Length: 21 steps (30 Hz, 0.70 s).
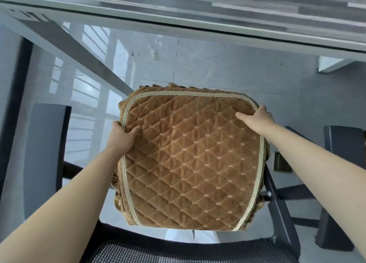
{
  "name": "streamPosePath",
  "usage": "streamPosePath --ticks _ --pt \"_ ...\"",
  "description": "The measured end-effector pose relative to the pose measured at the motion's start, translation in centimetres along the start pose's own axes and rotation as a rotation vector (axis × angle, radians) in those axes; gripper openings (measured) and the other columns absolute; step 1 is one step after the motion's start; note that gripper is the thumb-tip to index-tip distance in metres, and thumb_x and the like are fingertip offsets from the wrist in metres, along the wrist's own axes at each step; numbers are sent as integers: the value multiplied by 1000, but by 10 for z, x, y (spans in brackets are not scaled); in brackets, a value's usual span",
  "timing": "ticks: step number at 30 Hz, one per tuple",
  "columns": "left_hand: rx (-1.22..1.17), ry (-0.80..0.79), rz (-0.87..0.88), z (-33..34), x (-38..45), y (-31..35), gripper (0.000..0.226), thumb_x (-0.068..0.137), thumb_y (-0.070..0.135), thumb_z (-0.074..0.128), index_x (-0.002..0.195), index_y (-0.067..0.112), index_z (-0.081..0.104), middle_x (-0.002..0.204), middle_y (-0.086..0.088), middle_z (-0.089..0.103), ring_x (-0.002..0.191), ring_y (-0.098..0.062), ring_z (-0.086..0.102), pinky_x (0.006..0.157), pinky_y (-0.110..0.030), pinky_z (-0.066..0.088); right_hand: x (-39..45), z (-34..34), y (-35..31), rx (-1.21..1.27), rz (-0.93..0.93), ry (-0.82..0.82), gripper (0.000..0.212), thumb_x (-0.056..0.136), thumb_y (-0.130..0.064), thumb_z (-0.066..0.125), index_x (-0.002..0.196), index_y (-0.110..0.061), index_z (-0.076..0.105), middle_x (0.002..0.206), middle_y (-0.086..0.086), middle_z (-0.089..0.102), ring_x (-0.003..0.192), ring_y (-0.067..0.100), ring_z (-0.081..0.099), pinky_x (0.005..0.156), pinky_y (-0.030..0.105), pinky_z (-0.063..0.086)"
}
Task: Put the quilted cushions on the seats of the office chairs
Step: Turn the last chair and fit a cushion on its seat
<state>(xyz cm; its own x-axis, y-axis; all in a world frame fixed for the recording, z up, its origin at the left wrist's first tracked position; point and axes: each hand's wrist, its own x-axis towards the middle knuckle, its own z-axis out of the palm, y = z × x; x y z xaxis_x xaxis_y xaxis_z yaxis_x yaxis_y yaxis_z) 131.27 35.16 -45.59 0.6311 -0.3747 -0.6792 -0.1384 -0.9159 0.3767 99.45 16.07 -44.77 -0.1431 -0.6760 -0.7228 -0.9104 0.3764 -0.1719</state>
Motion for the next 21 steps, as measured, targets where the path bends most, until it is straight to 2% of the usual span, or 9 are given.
streamPosePath --ticks 5,11,14,18,21 --pt "52 24 19 8 -14 -9 63 91 38 65 132 2 35 130 -22 53 118 -40 53 87 -41 40 -6 -2 9 -40 37 16 99 80 -58 63 145 -3 15 148 22 25 129 40 40 97 45 40" --pt "96 73 69 8 -17 -20 58 90 33 67 133 6 38 132 -24 55 118 -43 52 90 -44 41 -15 2 27 24 72 -40 99 78 -55 68 143 -3 15 147 23 29 131 38 38 100 48 40" --pt "47 121 64 5 -9 -23 51 90 26 68 130 8 43 126 -25 58 113 -43 55 89 -44 42 -15 2 22 87 49 23 86 81 -47 68 139 -4 20 144 20 34 129 37 41 98 46 41" --pt "6 157 60 1 -2 -25 43 91 26 66 125 11 45 121 -23 61 106 -41 58 81 -41 43 -9 1 9 107 13 100 56 95 -26 54 136 -1 25 146 19 34 130 38 41 100 43 38" --pt "5 169 72 2 1 -24 43 92 27 65 126 11 44 121 -23 61 108 -41 58 81 -40 41 -3 0 4 117 29 130 50 98 -16 49 139 -2 26 144 20 37 130 38 41 101 42 37"
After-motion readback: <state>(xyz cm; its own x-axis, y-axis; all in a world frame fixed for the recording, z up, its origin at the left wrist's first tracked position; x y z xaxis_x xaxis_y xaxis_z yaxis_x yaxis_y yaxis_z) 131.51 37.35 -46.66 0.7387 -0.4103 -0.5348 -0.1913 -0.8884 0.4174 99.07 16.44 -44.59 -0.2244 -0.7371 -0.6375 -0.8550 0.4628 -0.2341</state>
